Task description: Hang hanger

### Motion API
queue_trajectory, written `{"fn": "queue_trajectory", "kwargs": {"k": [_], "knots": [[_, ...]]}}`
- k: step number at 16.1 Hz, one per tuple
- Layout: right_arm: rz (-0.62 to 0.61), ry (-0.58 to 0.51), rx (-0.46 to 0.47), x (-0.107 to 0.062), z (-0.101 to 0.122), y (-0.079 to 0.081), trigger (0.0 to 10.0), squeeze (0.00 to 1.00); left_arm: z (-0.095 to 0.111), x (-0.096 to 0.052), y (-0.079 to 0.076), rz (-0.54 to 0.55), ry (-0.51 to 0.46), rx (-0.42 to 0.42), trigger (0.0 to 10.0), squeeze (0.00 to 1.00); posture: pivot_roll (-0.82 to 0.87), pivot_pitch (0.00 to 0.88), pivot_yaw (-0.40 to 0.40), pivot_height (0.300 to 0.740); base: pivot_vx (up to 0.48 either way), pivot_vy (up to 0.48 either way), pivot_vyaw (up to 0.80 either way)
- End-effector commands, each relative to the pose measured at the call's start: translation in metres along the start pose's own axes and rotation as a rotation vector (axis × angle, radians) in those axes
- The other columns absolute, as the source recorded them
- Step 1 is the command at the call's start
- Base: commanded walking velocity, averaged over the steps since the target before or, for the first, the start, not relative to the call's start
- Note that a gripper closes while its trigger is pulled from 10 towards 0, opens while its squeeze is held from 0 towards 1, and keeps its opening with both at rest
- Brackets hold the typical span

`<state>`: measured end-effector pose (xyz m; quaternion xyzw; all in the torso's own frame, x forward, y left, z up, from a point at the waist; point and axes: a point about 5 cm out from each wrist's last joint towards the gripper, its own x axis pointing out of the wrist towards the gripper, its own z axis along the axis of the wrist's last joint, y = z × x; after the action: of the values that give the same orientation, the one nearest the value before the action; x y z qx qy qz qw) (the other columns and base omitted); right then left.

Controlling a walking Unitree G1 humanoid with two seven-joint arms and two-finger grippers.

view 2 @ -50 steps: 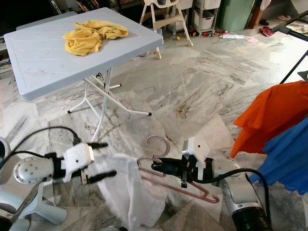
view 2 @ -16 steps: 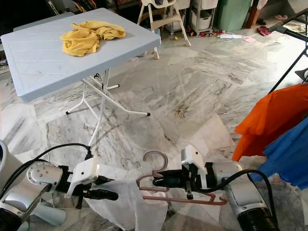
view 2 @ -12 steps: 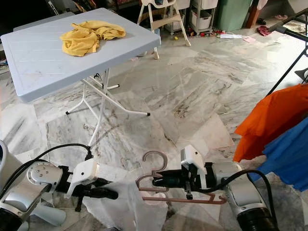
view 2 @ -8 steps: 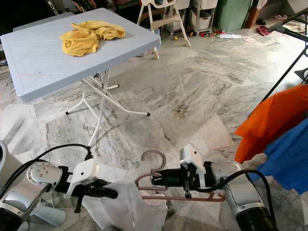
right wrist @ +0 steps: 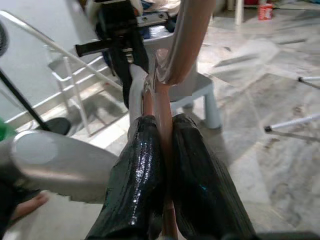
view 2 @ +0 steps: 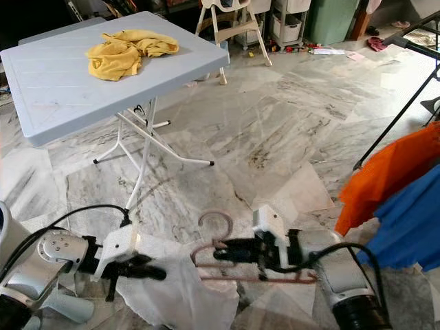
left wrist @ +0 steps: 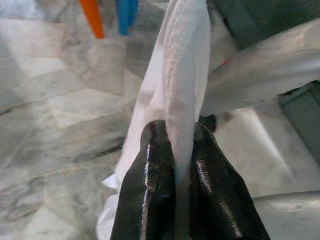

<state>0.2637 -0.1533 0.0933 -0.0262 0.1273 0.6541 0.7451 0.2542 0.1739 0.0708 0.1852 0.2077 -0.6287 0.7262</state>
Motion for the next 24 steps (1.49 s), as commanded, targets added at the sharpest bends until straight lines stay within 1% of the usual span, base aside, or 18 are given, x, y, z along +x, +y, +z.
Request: {"fn": "queue_trajectory", "kwargs": {"k": [1, 2, 5, 6, 8, 10, 11, 12, 14, 16, 17, 18, 19, 20, 21, 22, 23, 24], "knots": [[-0.041, -0.070, -0.027, 0.002, 0.021, -0.009, 10.0, 0.00, -0.001, 0.001, 0.003, 0.037, 0.000, 0.006, 0.0, 0.00, -0.07, 0.073, 0.064, 0.740, 0.000, 0.000, 0.00], [-0.032, -0.079, -0.012, 0.003, 0.024, -0.010, 10.0, 1.00, -0.001, 0.000, 0.005, 0.056, 0.004, 0.016, 0.0, 0.00, -0.07, 0.071, 0.060, 0.740, 0.000, 0.000, 0.00], [-0.020, -0.043, -0.014, 0.004, 0.024, -0.013, 10.0, 1.00, -0.008, -0.004, 0.006, 0.061, 0.042, 0.032, 0.0, 0.00, -0.06, 0.068, 0.056, 0.740, 0.000, 0.000, 0.00], [-0.054, -0.035, -0.042, 0.003, 0.026, -0.017, 10.0, 1.00, -0.011, -0.008, 0.010, 0.093, 0.047, 0.030, 0.0, 0.00, -0.06, 0.065, 0.057, 0.740, 0.000, 0.000, 0.00], [-0.072, -0.041, -0.070, -0.001, 0.032, -0.022, 10.0, 1.00, -0.014, -0.012, 0.013, 0.117, 0.054, 0.031, 0.0, 0.00, -0.07, 0.063, 0.058, 0.740, 0.000, 0.000, 0.00], [-0.031, -0.025, -0.074, -0.007, 0.033, -0.021, 10.0, 1.00, -0.018, -0.017, 0.016, 0.142, 0.071, 0.031, 0.0, 0.00, -0.06, 0.061, 0.059, 0.740, 0.000, 0.000, 0.00], [0.007, 0.004, -0.075, -0.010, 0.031, -0.019, 10.0, 1.00, -0.019, -0.019, 0.019, 0.170, 0.080, 0.033, 0.0, 0.00, -0.06, 0.058, 0.057, 0.740, 0.000, 0.000, 0.00], [0.012, 0.016, -0.072, -0.011, 0.030, -0.019, 10.0, 1.00, -0.021, -0.020, 0.022, 0.197, 0.079, 0.022, 0.0, 0.00, -0.06, 0.058, 0.057, 0.740, 0.000, 0.000, 0.00], [-0.025, 0.050, -0.086, -0.014, 0.028, -0.024, 10.0, 1.00, -0.025, -0.024, 0.028, 0.275, 0.078, 0.018, 0.0, 0.00, -0.07, 0.055, 0.057, 0.740, 0.000, 0.000, 0.00], [-0.150, 0.072, -0.109, -0.017, 0.022, -0.033, 10.0, 1.00, -0.024, -0.035, 0.039, 0.425, 0.063, 0.035, 0.0, 0.00, -0.06, 0.052, 0.054, 0.740, 0.000, 0.000, 0.00], [-0.251, 0.047, -0.107, -0.017, 0.022, -0.039, 10.0, 1.00, -0.021, -0.041, 0.043, 0.485, 0.045, 0.049, 0.0, 0.00, -0.06, 0.050, 0.050, 0.740, 0.000, 0.000, 0.00], [-0.365, -0.024, -0.073, -0.015, 0.024, -0.045, 10.0, 1.00, -0.017, -0.048, 0.047, 0.552, 0.020, 0.060, 0.0, 0.00, -0.05, 0.050, 0.047, 0.740, 0.000, 0.000, 0.00], [-0.396, -0.047, -0.057, -0.014, 0.024, -0.047, 10.0, 1.00, -0.015, -0.050, 0.048, 0.565, 0.014, 0.064, 0.0, 0.00, -0.05, 0.050, 0.043, 0.740, 0.000, 0.000, 0.00], [-0.504, -0.127, -0.013, -0.008, 0.025, -0.051, 10.0, 1.00, -0.010, -0.057, 0.051, 0.617, -0.004, 0.098, 0.0, 0.00, -0.05, 0.048, 0.041, 0.740, 0.000, 0.000, 0.00], [-0.556, -0.161, 0.056, -0.001, 0.021, -0.052, 10.0, 1.00, -0.006, -0.061, 0.052, 0.627, -0.003, 0.119, 0.0, 0.00, -0.04, 0.046, 0.041, 0.740, 0.000, 0.000, 0.00], [-0.602, -0.147, 0.062, 0.006, 0.016, -0.051, 10.0, 1.00, -0.003, -0.062, 0.052, 0.624, -0.013, 0.131, 0.0, 0.00, -0.04, 0.046, 0.043, 0.740, 0.000, 0.000, 0.00], [-0.646, -0.174, 0.161, 0.017, 0.008, -0.051, 10.0, 0.00, 0.005, -0.062, 0.050, 0.594, -0.040, 0.140, 0.0, 0.00, -0.03, 0.045, 0.042, 0.740, 0.000, 0.000, 0.00], [-0.696, -0.161, 0.203, 0.024, 0.002, -0.052, 10.0, 0.00, 0.010, -0.060, 0.049, 0.578, -0.056, 0.146, 0.0, 0.00, -0.03, 0.045, 0.042, 0.740, 0.000, 0.000, 0.00]]}}
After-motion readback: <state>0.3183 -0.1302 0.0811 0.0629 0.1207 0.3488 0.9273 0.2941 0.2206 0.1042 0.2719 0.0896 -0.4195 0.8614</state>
